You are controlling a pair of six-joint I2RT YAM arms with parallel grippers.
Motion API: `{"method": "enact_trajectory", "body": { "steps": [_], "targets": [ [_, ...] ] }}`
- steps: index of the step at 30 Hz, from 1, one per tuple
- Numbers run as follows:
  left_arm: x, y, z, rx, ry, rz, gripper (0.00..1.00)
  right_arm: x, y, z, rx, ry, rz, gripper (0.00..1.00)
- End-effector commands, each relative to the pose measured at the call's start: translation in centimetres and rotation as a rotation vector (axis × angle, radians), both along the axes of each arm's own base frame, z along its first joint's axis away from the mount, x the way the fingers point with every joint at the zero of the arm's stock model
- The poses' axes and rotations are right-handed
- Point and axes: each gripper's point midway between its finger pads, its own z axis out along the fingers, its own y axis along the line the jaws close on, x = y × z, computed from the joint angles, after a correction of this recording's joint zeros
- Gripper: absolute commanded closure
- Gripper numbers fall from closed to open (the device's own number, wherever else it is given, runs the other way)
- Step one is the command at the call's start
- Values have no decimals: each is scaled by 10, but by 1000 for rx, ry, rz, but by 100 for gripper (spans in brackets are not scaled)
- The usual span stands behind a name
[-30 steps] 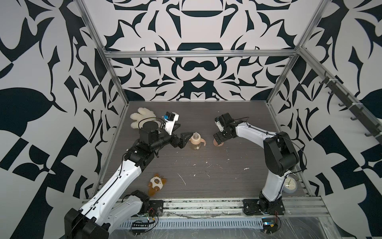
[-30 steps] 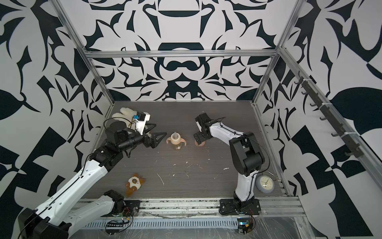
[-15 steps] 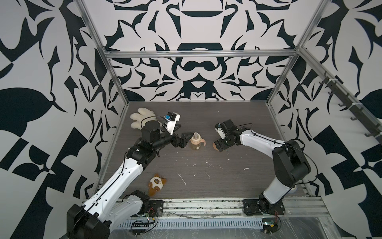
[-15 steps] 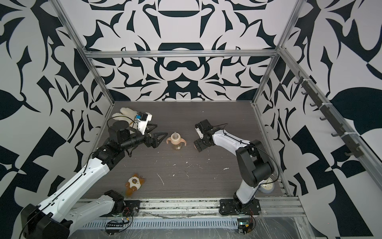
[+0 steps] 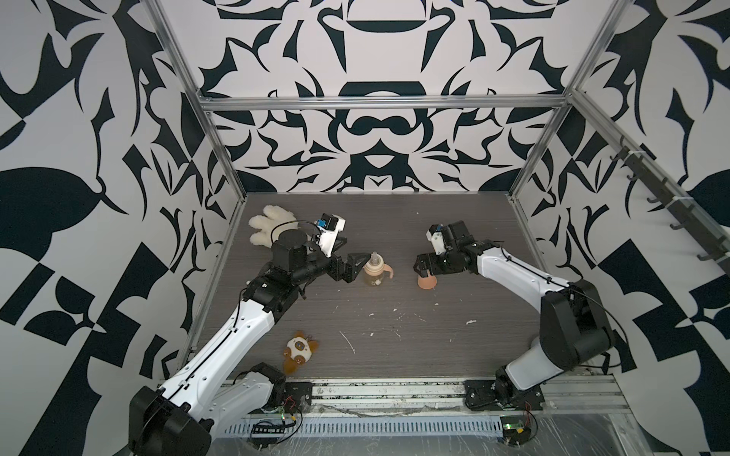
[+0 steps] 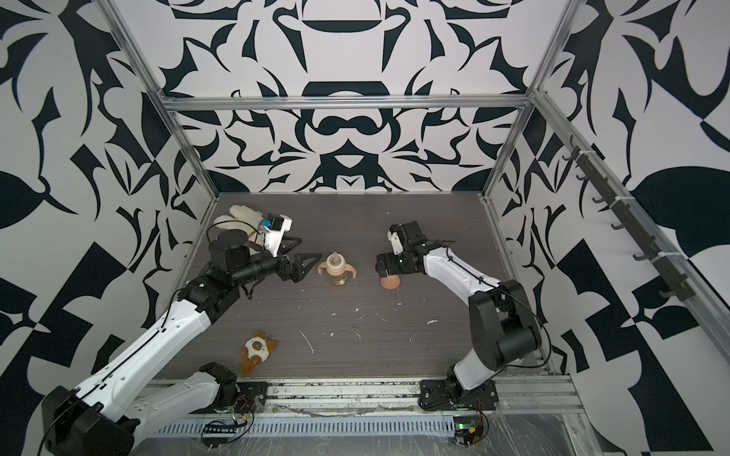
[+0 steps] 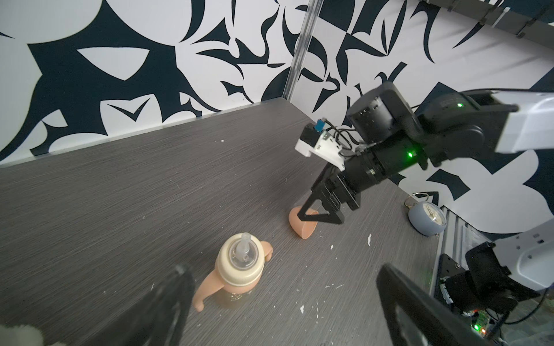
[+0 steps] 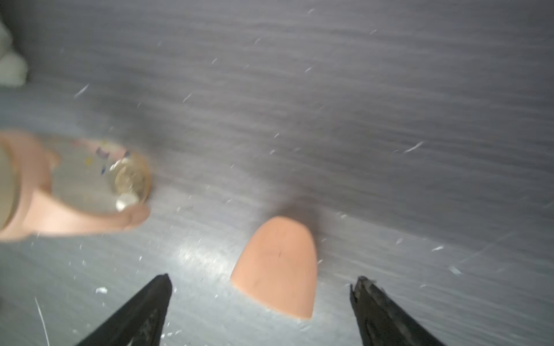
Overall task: Assemble the baby bottles
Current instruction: Adjust the lid at the center of the board, then pick up the lid from the center of the board.
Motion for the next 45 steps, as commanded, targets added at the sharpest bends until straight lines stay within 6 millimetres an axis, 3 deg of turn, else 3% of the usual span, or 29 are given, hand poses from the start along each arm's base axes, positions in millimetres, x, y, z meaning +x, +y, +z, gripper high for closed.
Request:
{"method": "enact_trajectory", "body": {
  "steps": [1,5,14,21,34,45],
  "targets": [
    [-7,3,14,-7,-54,-6,1,12,2,-1,-48,70,23,3],
    [-11,7,18,-11,-80,4,1,9,-7,-21,-142,158,49,2],
    [-15,9,24,-22,-108,4,0,-7,-28,-42,-446,228,168,2],
    [-17,10,25,-26,-111,1,0,-15,-32,-51,-562,251,242,2],
    [-18,9,24,-29,-111,-7,1,-3,-5,-49,-378,264,231,4],
    [-17,7,24,-28,-106,-14,1,-38,-11,-30,-319,275,200,3]
  ]
}}
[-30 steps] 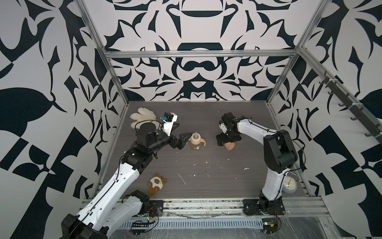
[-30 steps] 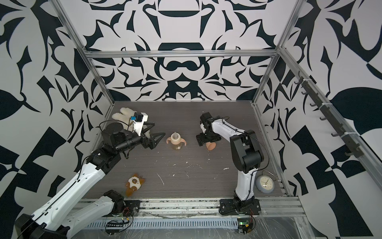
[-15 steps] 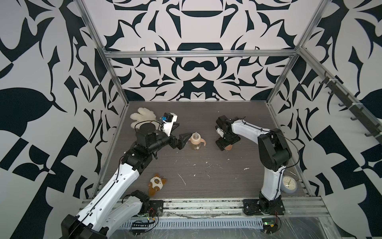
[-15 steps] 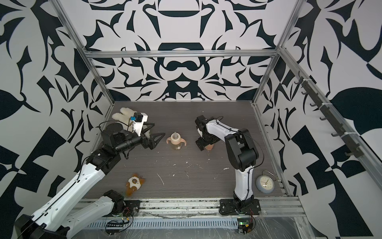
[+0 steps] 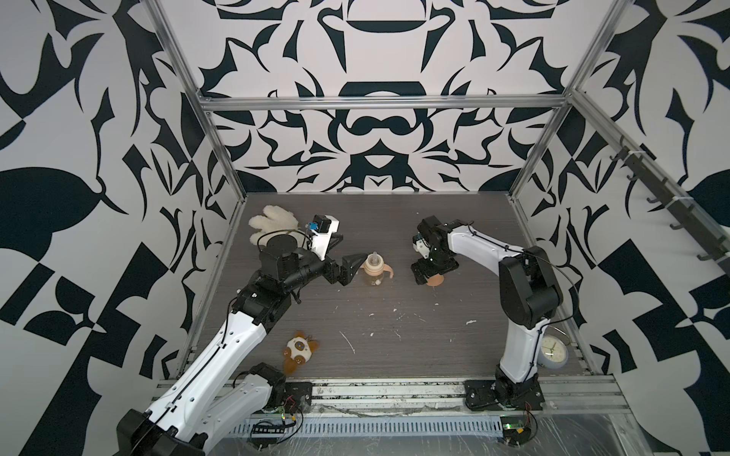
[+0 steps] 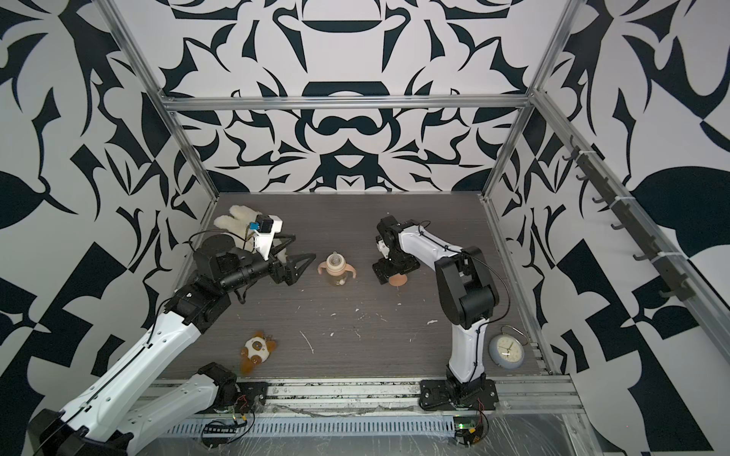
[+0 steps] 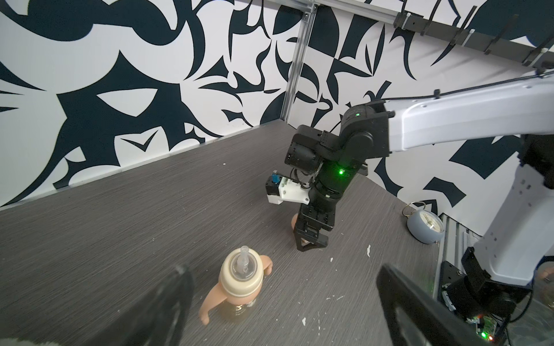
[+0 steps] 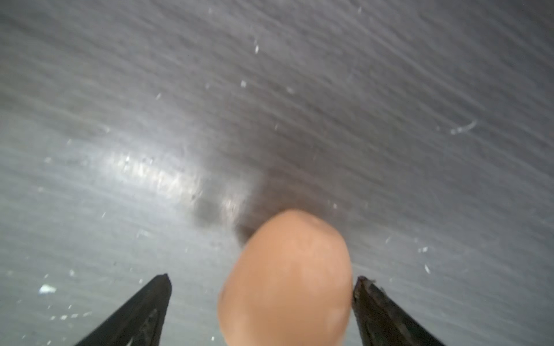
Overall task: Assemble the baby bottles
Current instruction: Pick up the lid from the center of the board.
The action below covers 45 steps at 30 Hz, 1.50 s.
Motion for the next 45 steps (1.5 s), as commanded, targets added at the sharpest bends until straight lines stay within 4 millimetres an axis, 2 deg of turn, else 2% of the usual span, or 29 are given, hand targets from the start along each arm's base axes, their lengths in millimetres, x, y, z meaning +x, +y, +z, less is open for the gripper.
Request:
{"method": "enact_trajectory", "body": {
  "steps": [1,6,11,16,20,28,32,36,41,45],
  "targets": [
    [-2,-1,-3,2,-8,-14,1,-13,-2,18,33,-19,-36,3],
    [-3,-2,-2,-2,-7,-22,1,1,-10,14,-33,-54,-30,3],
    [-6,-1,1,-7,-20,-21,1,17,0,11,9,-44,-42,2],
    [-5,-1,1,-7,-23,-22,1,31,5,19,79,-37,-82,2],
    [-5,-2,1,-6,-20,-23,1,34,6,19,109,-10,-100,2],
    [-9,0,7,-17,-41,-26,1,28,-24,10,-24,55,-69,2],
    [-11,1,10,-22,-51,-24,1,28,-32,8,-77,77,-50,2],
    [-12,4,11,-25,-63,-16,1,32,-31,4,-92,105,-46,2],
    [-16,5,15,-35,-84,-19,1,31,-38,-5,-153,163,-22,7],
    [-18,4,16,-42,-92,-30,1,28,-45,0,-185,171,-17,12]
  ]
}}
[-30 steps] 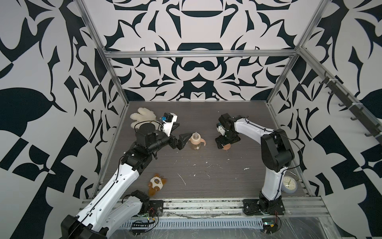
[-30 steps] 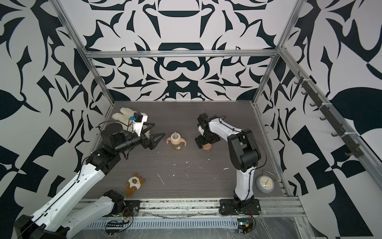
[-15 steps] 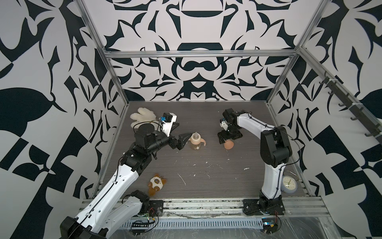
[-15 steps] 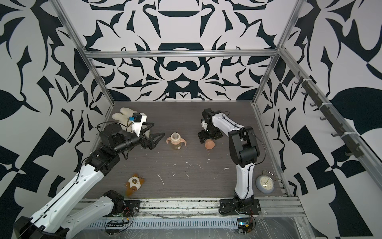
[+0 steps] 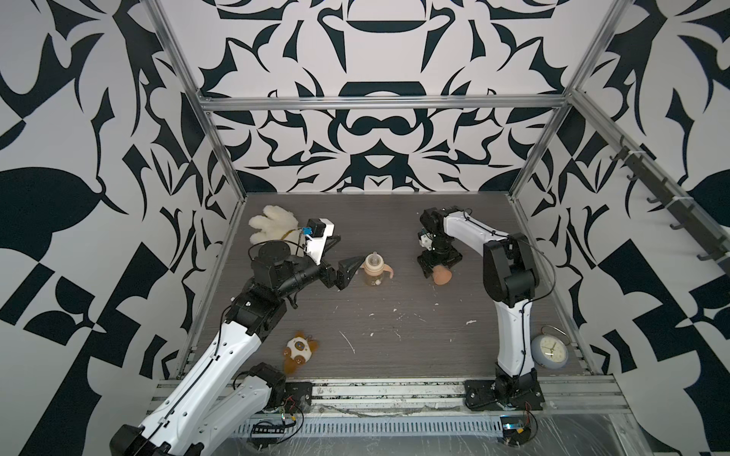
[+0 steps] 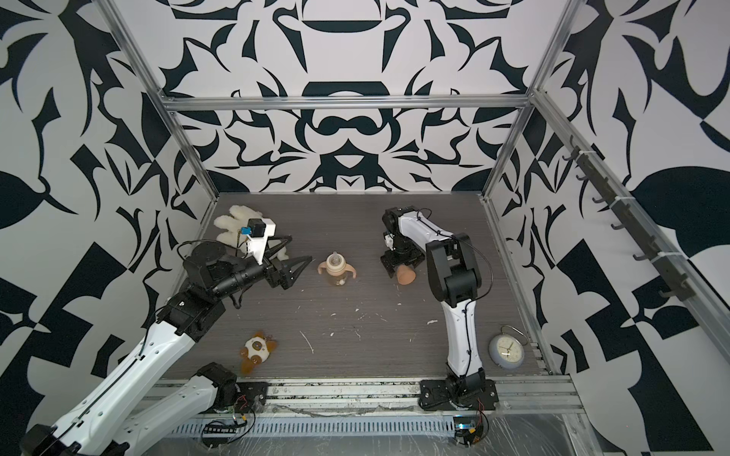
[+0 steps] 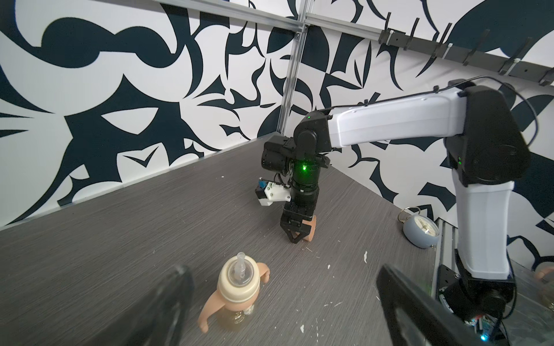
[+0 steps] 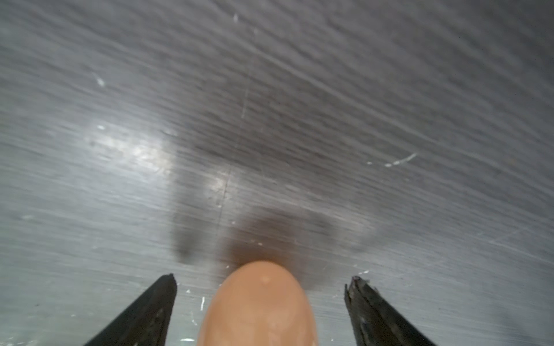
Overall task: Assemble the baby bottles
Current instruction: Pick up the lid from the center of the board.
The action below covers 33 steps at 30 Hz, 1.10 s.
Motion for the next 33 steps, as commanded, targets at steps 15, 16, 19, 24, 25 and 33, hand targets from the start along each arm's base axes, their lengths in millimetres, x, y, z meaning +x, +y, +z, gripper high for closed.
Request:
{"method": "enact_trajectory", "body": {
  "steps": [15,16,19,24,25,33],
  "targets": [
    [-8,0,4,-18,-50,-22,1,-9,-12,17,-82,43,34,33],
    [-7,0,3,-17,-49,-22,1,-9,-12,16,-82,46,35,35],
    [-7,0,3,-16,-46,-23,1,-10,-11,17,-73,46,35,39],
    [-6,-1,1,-15,-39,-23,1,-9,-6,29,-35,9,31,40],
    [-6,-1,0,-14,-36,-23,1,-10,-6,29,-33,8,32,39],
    [-7,-2,0,-17,-29,-28,1,-12,-1,26,3,3,24,40]
  ]
}}
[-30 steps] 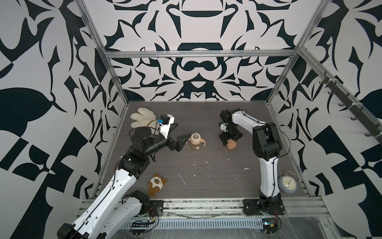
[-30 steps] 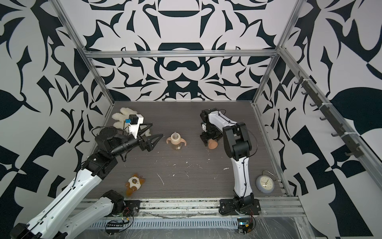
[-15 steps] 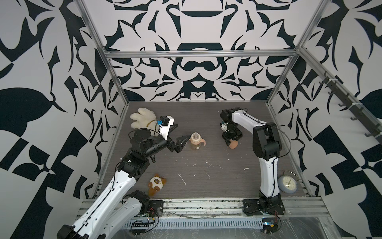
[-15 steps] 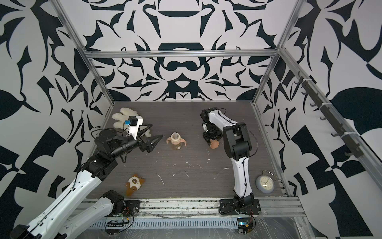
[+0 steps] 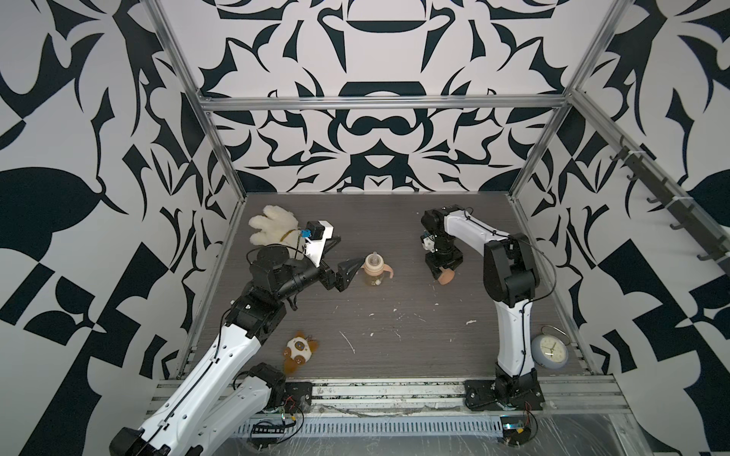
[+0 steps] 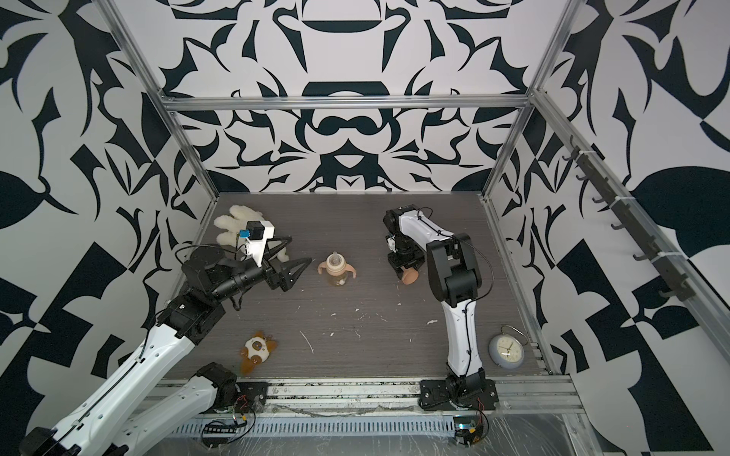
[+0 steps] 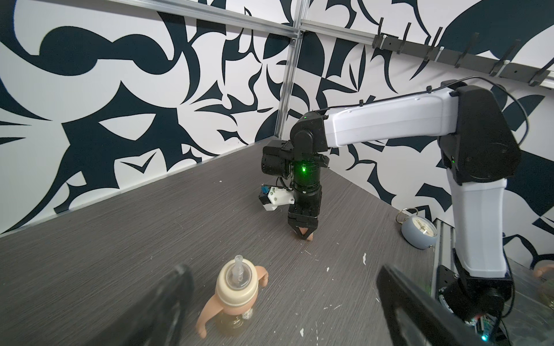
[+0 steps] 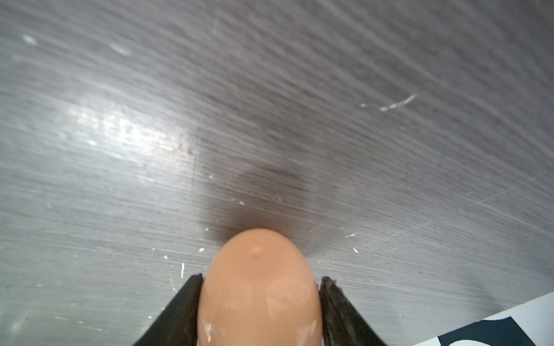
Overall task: Assemble the baby bottles
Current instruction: Pick up the lid from the center of the board.
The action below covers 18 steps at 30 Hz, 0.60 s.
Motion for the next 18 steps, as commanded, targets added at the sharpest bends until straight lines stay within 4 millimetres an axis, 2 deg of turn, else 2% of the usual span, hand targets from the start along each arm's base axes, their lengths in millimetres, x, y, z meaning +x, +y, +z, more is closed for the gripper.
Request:
{"method": "enact_trajectory", "body": {
  "steps": [1,5,10,13,16,18],
  "targets": [
    [-3,-1,2,-7,-14,-14,1,1,9,24,59,-63,-1,40],
    [0,-3,0,-6,-5,-15,1,7,16,52,122,-162,-13,41],
    [1,-5,-3,-5,14,-23,1,8,21,74,187,-271,-33,41],
    [2,-5,-3,-7,21,-23,1,10,29,99,283,-415,-34,41],
    [2,-7,-4,-10,27,-29,1,14,39,134,417,-620,-33,42],
    [4,-9,-5,-11,38,-35,1,15,44,156,496,-742,-26,45]
  ]
}}
